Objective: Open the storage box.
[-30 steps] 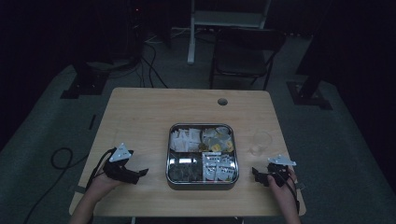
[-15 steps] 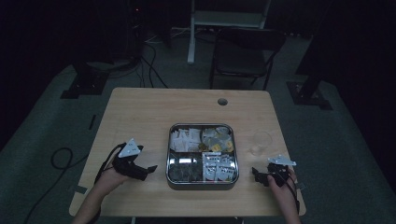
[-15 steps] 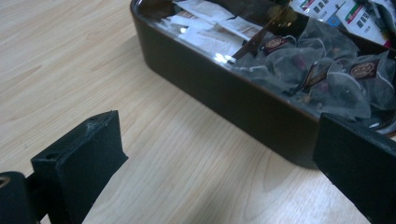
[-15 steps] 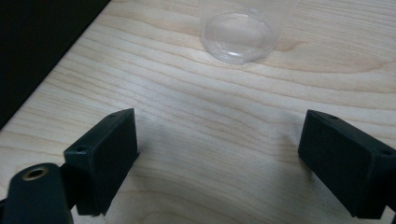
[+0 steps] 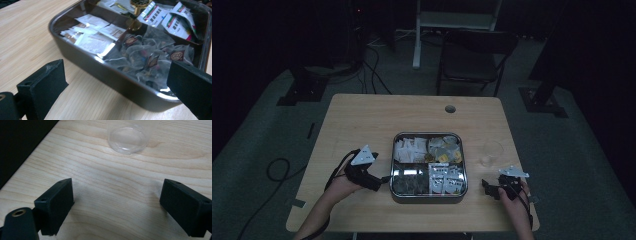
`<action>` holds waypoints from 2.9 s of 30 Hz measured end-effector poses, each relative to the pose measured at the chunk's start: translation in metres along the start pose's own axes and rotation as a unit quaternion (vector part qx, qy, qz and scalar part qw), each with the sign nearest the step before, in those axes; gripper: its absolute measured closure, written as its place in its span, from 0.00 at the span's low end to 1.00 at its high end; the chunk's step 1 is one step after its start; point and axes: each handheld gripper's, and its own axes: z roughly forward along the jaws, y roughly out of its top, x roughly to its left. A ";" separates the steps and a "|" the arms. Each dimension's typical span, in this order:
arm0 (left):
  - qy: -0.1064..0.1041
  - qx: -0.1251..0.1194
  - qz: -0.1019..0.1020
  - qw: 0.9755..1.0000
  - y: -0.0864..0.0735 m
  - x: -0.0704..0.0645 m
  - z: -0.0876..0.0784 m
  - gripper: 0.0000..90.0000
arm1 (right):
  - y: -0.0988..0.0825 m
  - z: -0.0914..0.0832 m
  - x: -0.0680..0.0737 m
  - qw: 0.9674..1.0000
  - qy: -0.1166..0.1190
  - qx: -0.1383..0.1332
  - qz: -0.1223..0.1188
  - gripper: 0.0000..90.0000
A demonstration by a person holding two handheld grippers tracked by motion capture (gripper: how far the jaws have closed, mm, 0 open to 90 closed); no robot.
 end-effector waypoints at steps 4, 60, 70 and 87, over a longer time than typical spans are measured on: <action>-0.010 -0.004 0.004 1.000 0.006 -0.003 0.008 0.03 | 0.000 0.000 0.000 1.000 0.000 0.000 0.000 0.12; -0.077 0.005 0.031 0.997 0.079 -0.030 0.106 0.22 | 0.000 0.000 0.000 1.000 0.000 0.000 0.000 0.12; -0.058 0.031 0.032 0.997 0.085 -0.032 0.120 0.37 | 0.000 0.000 0.000 1.000 0.000 0.000 0.000 0.12; -0.054 0.033 0.039 0.997 0.085 -0.030 0.128 0.66 | 0.000 0.000 0.000 1.000 0.000 0.000 -0.001 0.12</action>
